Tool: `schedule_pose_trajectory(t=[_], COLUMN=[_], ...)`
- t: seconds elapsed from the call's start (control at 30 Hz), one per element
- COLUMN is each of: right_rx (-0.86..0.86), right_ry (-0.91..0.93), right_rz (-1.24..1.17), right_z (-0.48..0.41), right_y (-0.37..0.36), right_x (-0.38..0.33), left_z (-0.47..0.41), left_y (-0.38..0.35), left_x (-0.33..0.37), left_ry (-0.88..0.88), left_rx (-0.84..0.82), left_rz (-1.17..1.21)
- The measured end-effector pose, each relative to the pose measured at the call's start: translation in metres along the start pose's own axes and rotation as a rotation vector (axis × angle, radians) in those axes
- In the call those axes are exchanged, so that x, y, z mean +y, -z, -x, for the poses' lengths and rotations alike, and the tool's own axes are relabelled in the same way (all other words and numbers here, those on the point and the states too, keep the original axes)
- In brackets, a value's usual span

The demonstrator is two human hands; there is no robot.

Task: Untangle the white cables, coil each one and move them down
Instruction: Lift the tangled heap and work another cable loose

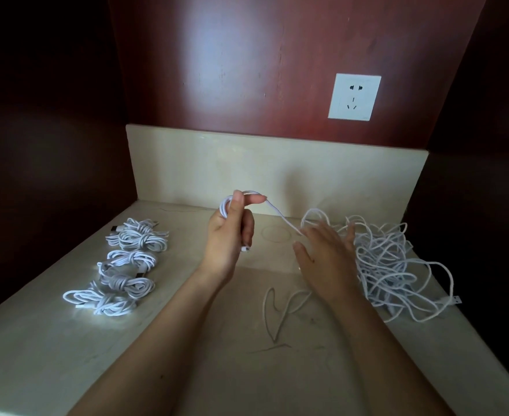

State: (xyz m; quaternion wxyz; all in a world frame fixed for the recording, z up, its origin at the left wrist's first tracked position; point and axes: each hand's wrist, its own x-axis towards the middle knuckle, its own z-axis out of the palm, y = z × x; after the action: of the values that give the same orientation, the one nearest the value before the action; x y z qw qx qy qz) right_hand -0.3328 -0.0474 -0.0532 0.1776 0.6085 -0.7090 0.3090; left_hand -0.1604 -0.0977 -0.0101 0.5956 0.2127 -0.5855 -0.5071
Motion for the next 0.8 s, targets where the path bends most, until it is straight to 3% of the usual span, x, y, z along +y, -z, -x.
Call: schedule_pose_trajectory(t=[0.27, 0.7, 0.8], right_rx=[0.088, -0.060, -0.064], right_ry=[0.140, 0.239, 0.232], right_rz=[-0.247, -0.262, -0.264], right_z=[0.005, 0.012, 0.012], right_y=[0.010, 0.005, 0.003], right_x=[-0.035, -0.038, -0.038], left_z=[-0.003, -0.002, -0.006], left_y=[0.003, 0.005, 0.007], left_x=[-0.011, -0.014, -0.014], left_ry=[0.112, 0.223, 0.280], left_rx=[-0.004, -0.112, -0.115], left_rz=[-0.072, -0.070, 0.032])
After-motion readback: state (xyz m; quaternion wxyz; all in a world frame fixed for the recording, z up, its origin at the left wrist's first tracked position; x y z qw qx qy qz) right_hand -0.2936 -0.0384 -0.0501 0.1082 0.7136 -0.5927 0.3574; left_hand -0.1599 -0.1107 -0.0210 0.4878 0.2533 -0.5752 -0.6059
